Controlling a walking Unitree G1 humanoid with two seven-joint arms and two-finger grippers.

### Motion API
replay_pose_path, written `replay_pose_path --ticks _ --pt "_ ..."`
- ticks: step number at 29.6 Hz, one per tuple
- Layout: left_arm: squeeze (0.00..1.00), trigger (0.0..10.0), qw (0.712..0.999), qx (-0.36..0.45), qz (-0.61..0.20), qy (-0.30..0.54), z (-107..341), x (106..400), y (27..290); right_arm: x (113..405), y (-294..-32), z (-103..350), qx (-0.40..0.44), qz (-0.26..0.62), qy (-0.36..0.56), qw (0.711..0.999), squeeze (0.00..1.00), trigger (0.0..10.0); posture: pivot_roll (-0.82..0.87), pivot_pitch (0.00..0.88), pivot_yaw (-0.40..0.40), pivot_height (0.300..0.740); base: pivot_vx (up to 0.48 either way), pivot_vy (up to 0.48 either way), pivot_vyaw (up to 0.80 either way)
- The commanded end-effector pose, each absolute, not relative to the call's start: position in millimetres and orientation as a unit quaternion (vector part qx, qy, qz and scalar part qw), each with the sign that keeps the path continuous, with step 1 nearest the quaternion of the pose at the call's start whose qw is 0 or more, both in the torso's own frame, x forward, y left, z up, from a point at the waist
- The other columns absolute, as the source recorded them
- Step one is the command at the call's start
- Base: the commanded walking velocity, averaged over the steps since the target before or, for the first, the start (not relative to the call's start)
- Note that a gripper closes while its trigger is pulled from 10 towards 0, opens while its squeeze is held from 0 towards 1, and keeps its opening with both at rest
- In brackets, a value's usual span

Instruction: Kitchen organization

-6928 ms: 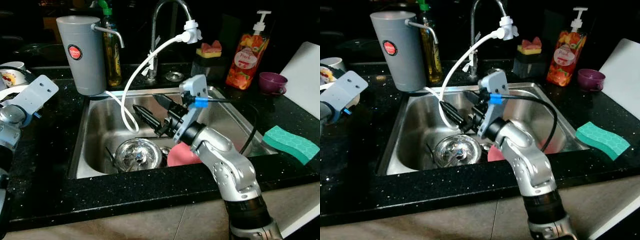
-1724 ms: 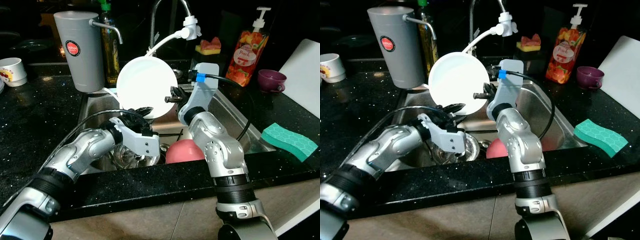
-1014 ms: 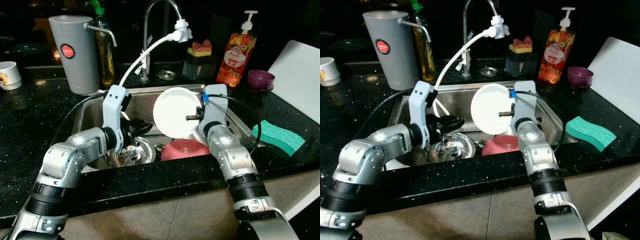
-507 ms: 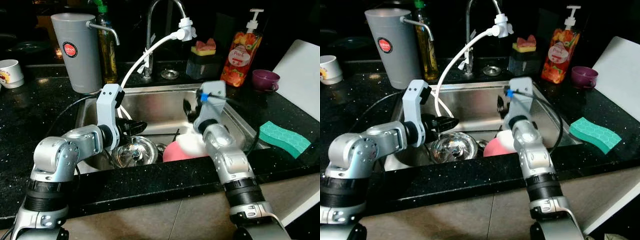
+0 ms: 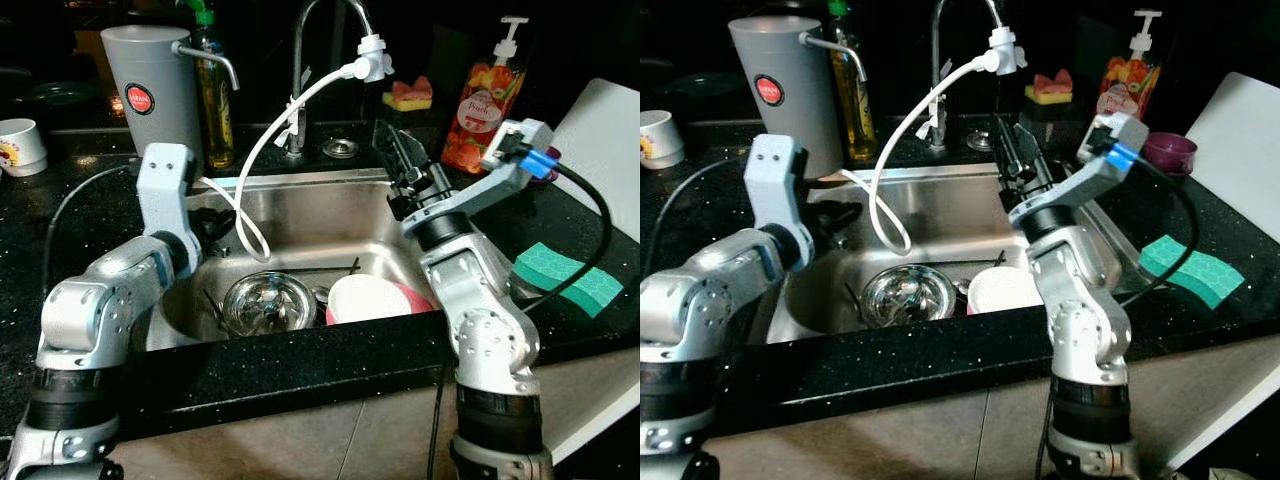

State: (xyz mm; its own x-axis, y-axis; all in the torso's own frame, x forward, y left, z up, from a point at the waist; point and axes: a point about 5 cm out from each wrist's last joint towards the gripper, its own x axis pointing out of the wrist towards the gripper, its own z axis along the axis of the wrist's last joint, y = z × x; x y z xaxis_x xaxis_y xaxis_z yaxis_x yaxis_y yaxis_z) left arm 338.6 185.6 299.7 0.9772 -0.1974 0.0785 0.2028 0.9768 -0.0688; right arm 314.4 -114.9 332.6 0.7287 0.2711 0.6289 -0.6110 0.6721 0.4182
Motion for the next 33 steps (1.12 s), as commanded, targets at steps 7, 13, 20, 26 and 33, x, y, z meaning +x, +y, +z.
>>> replay_pose_path --ticks 7,13,20,26,33 --pt "0.0 10.0 0.997 -0.025 0.01 -0.067 297.9 335.2 213.1 300.1 -107.5 326.2 0.333 0.3 -0.24 0.861 0.0 10.0 0.07 0.182 -0.022 0.74 0.0 0.0 0.0" --pt "0.0 10.0 0.991 -0.053 0.099 -0.075 296.4 335.5 233.1 301.2 -104.6 320.8 0.32 0.292 -0.226 0.873 0.0 10.0 0.07 0.18 -0.017 0.74 0.0 0.0 0.0" --pt "0.0 10.0 0.963 -0.11 0.236 -0.074 294.0 329.3 280.8 304.3 -109.7 316.1 0.314 0.28 -0.215 0.881 0.0 10.0 0.08 0.177 -0.022 0.74 0.0 0.0 0.0" --pt "0.0 10.0 0.911 -0.165 0.367 -0.092 299.9 313.6 339.6 309.4 -112.9 315.2 0.308 0.272 -0.214 0.886 0.0 10.0 0.09 0.168 -0.029 0.74 0.0 0.0 0.0" --pt "0.0 10.0 0.872 -0.227 0.424 -0.097 293.4 301.6 365.0 311.7 -114.5 315.1 0.307 0.27 -0.214 0.887 0.0 10.0 0.1 0.167 -0.034 0.74 0.0 0.0 0.0"
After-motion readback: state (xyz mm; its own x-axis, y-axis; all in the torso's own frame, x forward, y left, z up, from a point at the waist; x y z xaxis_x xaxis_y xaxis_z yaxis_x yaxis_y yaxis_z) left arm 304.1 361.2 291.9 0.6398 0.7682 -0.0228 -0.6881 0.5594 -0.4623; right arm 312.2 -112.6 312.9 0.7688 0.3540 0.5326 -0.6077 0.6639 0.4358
